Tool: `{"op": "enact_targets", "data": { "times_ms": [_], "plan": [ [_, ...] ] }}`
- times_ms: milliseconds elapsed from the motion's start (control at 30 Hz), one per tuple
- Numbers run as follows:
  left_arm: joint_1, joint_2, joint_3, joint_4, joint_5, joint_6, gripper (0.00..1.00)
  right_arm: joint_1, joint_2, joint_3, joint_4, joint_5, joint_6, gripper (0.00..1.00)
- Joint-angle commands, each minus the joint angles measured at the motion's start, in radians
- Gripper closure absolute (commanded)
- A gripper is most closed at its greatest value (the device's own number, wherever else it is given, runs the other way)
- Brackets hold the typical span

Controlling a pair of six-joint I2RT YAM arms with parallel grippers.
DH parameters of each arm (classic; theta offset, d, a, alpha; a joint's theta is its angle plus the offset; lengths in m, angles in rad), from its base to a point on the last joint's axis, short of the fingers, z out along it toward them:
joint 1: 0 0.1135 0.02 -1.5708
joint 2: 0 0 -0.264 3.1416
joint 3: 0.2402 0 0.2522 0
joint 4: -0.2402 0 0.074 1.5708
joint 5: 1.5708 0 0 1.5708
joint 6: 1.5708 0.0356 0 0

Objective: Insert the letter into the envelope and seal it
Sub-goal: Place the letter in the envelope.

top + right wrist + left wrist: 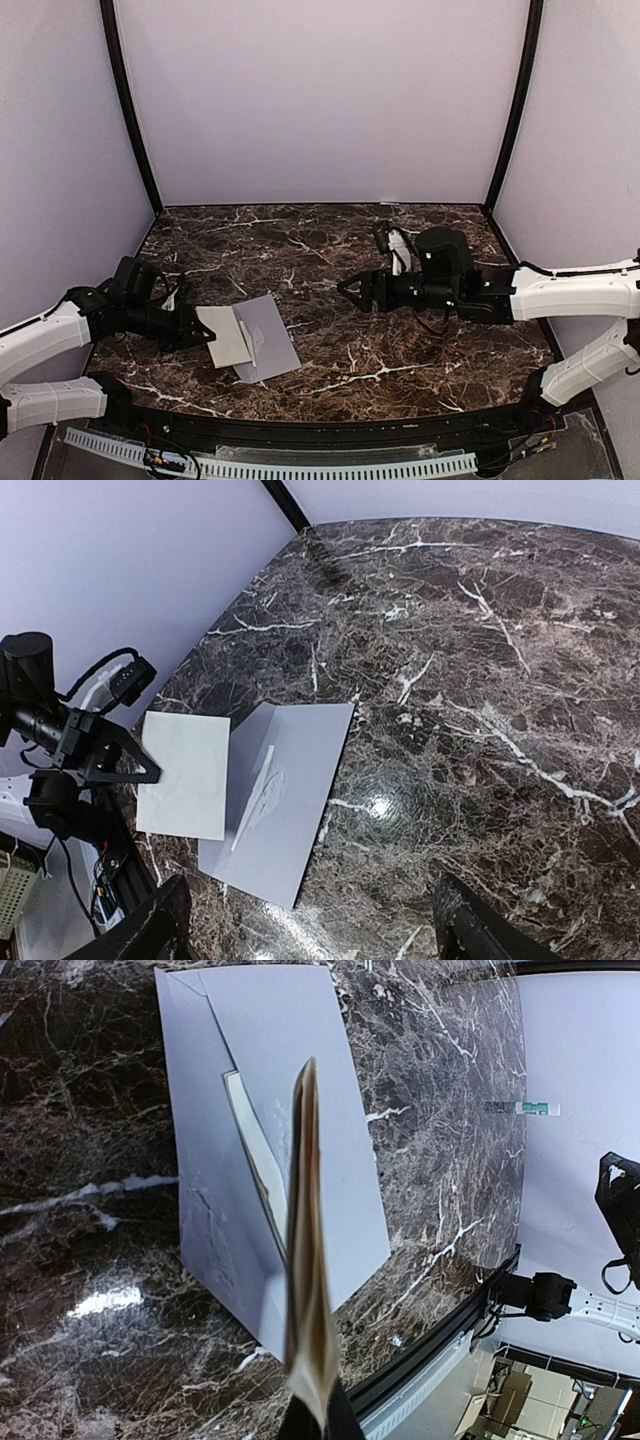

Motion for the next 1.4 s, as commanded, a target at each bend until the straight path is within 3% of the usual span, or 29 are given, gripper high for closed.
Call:
{"op": "enact_targets", "data": {
  "times_ms": [0, 300, 967, 1367],
  "plan": [
    [0.021, -0.009, -0.003, -0.059, -0.007, 0.038, 1.00, 0.016, 0.054, 0.030, 0.042, -0.035, 0.012, 0.21],
    [0.049, 0.008, 0.004, -0.085, -0.046, 0.028, 1.00, 0.029, 0.115, 0.046, 0.060, -0.049, 0.019, 0.22],
    [0.059, 0.163, -0.018, 0.052, -0.039, 0.056, 1.00, 0.053, 0.269, 0.121, 0.047, -0.079, 0.028, 0.23],
    [0.059, 0.225, -0.037, 0.120, 0.042, 0.074, 1.00, 0.054, 0.296, 0.149, 0.020, -0.084, 0.035, 0.24]
  ]
}}
